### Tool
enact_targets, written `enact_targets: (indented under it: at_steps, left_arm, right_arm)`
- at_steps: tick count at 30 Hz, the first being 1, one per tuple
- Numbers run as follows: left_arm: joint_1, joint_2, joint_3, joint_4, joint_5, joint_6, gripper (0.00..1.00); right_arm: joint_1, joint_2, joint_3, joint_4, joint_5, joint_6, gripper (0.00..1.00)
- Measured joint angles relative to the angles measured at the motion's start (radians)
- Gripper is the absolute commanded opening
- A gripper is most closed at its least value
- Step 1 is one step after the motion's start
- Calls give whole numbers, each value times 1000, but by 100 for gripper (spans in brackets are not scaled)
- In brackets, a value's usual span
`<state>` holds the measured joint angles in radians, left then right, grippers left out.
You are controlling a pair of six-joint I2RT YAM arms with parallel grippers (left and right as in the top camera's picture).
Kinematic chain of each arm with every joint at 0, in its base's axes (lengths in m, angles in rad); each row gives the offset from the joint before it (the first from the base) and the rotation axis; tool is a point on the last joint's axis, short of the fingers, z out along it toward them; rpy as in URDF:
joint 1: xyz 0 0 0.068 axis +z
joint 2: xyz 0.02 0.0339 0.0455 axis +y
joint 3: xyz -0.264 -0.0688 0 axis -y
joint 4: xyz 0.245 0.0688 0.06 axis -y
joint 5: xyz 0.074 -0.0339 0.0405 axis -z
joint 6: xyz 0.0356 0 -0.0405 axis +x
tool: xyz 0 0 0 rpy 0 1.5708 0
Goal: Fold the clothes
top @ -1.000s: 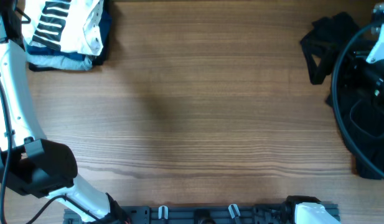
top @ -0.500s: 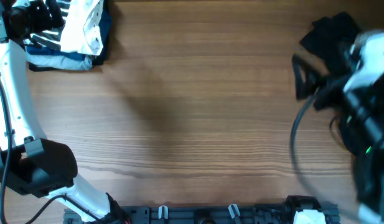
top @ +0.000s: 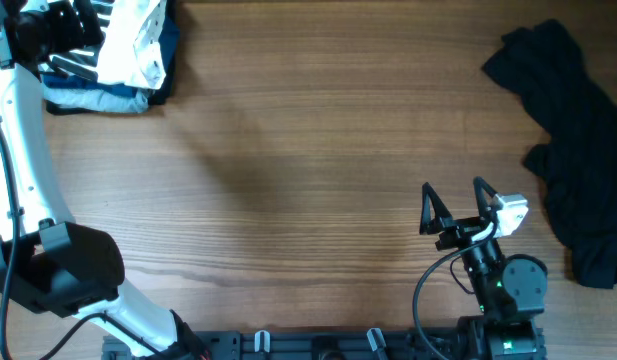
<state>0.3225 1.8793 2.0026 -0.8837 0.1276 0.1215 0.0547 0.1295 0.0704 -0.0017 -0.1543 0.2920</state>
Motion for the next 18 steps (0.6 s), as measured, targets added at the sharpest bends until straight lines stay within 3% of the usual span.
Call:
enact_targets:
  at_steps: [6,18]
  left_arm:
    - [0,0,0,0,0,0,100]
    - [0,0,0,0,0,0,100]
  right_arm:
    - [1,-104,-62,-2,41,43,100]
    - [2,-110,-62,3,44,17,100]
